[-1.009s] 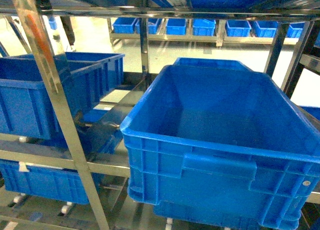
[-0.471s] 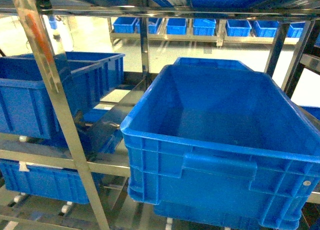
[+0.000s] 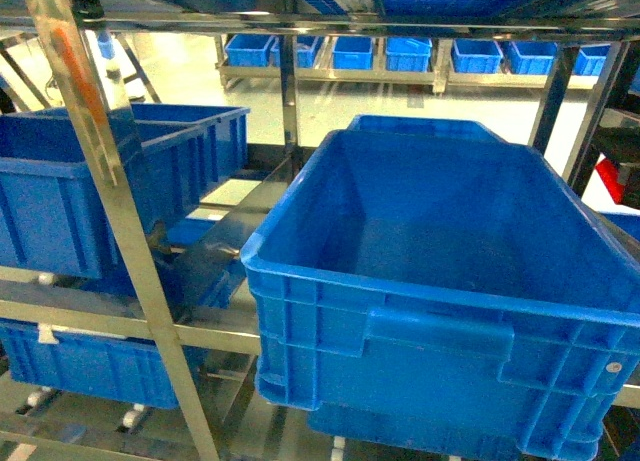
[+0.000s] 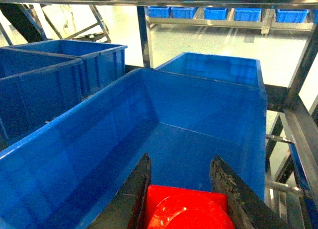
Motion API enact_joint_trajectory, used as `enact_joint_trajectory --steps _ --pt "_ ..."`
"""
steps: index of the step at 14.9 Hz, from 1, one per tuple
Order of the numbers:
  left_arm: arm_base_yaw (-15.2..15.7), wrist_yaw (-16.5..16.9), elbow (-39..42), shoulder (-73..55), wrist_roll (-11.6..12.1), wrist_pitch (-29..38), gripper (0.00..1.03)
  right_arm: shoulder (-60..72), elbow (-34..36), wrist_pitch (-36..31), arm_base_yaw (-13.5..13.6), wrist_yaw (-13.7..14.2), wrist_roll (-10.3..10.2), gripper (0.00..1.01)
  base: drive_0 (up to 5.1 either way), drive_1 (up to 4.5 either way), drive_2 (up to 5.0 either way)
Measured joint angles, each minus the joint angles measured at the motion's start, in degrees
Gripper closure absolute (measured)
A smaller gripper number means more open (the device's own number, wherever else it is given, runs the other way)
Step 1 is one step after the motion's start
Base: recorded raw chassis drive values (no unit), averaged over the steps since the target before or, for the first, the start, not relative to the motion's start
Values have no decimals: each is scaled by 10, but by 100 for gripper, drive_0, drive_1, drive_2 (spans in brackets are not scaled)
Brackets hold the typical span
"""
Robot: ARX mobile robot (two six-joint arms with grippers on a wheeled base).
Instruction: Pick red block from blue box to shelf
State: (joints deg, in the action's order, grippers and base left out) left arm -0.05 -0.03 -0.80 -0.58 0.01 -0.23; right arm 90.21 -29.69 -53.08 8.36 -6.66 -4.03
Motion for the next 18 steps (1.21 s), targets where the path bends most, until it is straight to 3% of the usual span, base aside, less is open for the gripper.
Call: enact_joint_trajectory --steps 10,15,18 --pt "0 0 0 0 0 0 5 99 -85 3 6 2 -13 72 0 0 0" --pt "0 0 0 0 0 0 5 184 -144 7 -44 -4 -28 72 0 0 0" --pt "0 0 0 0 0 0 5 183 -145 3 -29 -16 -50 72 0 0 0"
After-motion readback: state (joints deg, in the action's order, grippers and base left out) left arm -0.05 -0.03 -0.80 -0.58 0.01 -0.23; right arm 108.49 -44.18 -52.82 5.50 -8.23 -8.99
